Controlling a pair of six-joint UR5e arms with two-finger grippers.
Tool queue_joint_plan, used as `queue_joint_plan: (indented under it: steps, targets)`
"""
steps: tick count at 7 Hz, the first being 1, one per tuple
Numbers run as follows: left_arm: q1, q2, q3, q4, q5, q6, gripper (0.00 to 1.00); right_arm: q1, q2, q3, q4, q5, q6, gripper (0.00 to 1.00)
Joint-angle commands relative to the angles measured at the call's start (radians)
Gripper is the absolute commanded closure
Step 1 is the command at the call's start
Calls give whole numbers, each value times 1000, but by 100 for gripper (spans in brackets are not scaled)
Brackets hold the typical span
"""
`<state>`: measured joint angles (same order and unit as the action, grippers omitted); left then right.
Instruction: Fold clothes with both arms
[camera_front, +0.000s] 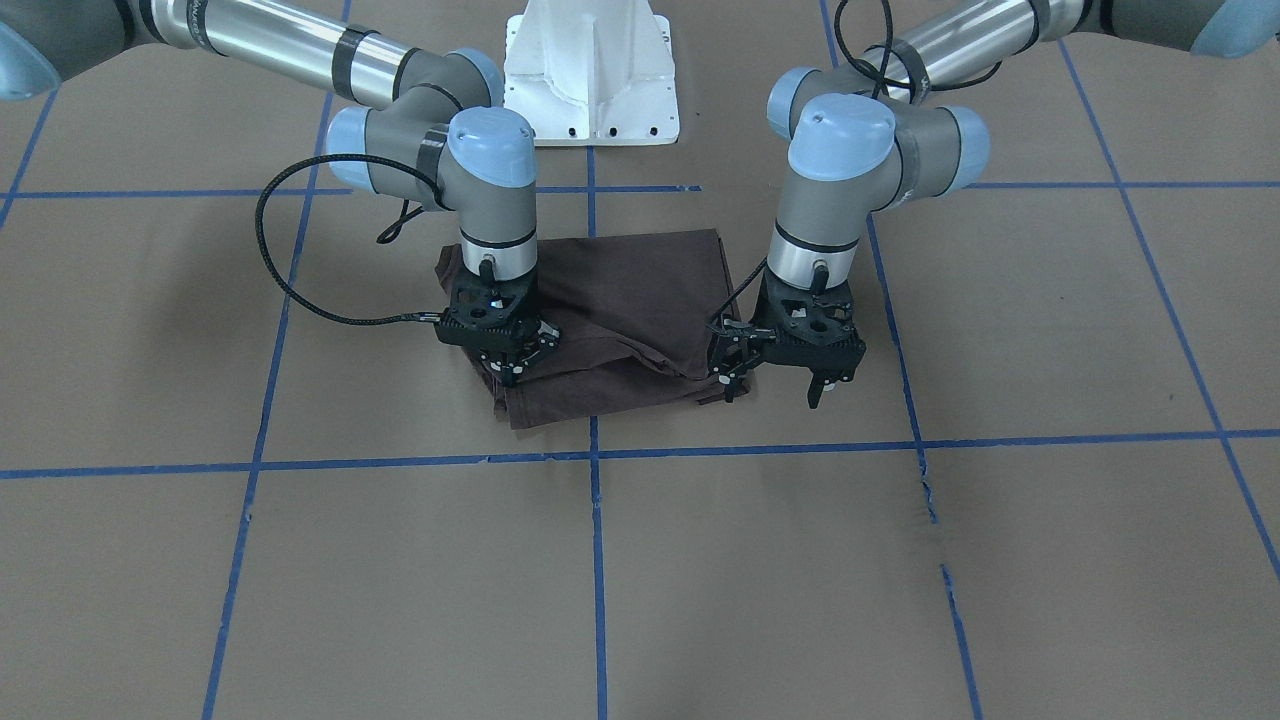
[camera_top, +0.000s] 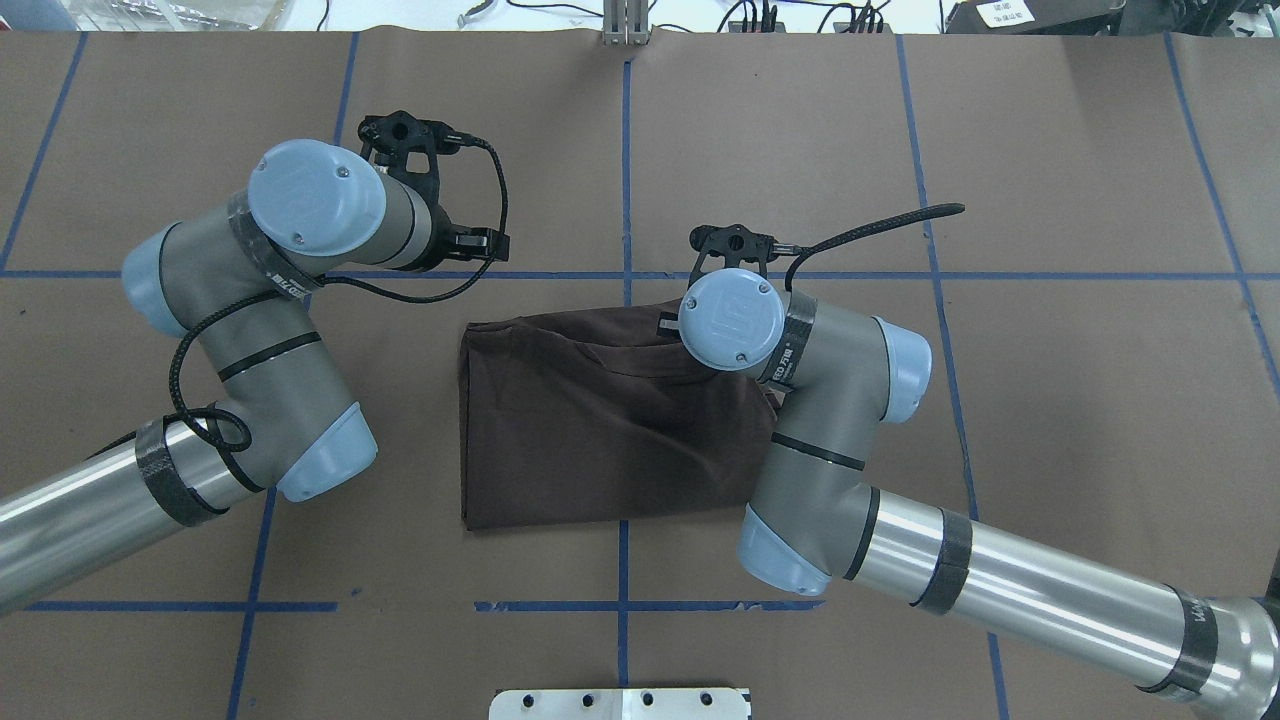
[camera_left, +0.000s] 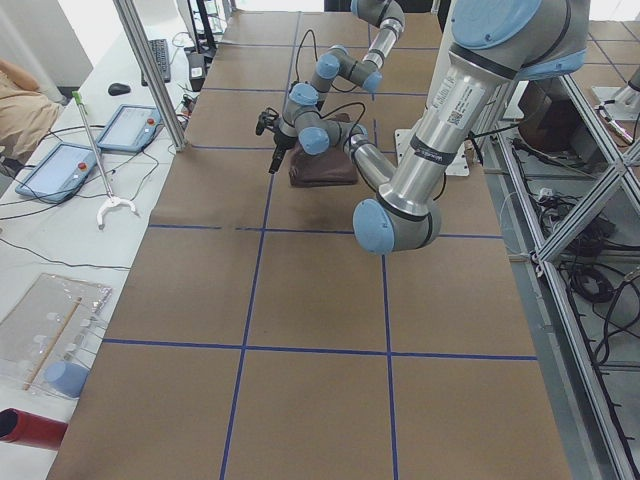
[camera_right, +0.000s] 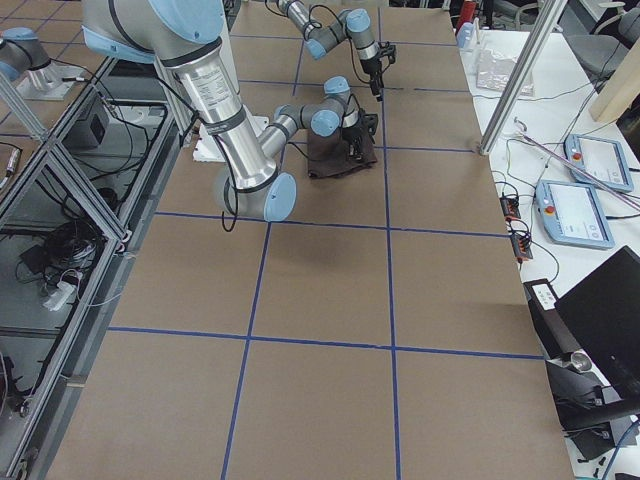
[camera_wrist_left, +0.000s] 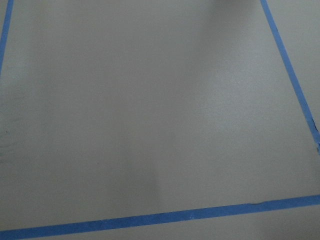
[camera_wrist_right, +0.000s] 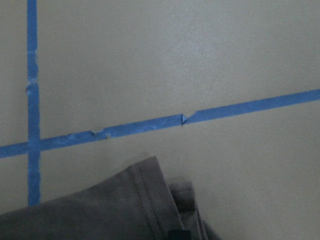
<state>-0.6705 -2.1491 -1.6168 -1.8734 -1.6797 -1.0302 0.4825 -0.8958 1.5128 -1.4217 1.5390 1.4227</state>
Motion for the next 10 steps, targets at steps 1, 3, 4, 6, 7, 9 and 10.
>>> queue_joint_plan:
  steps: [1, 3, 4, 6, 7, 9, 10]
  targets:
    - [0, -2, -2, -1, -2, 1, 0, 13, 17, 1, -32, -2, 1, 100]
    - [0, 0, 0, -1, -2, -1, 0, 11, 43, 1, -81, 9, 76, 62]
    - [0, 0, -2, -1, -2, -1, 0, 10, 66, 1, -141, 10, 116, 56]
    - [0, 0, -2, -1, -2, -2, 0, 2, 66, 0, -143, 10, 149, 52]
    - [0, 0, -5, -1, -2, -4, 0, -5, 70, -14, -143, 10, 171, 52]
    - [0, 2, -3, -1, -2, -2, 0, -7, 122, -101, -141, 10, 194, 52]
    - [0, 2, -3, -1, -2, -2, 0, -12, 121, -103, -146, 10, 193, 52]
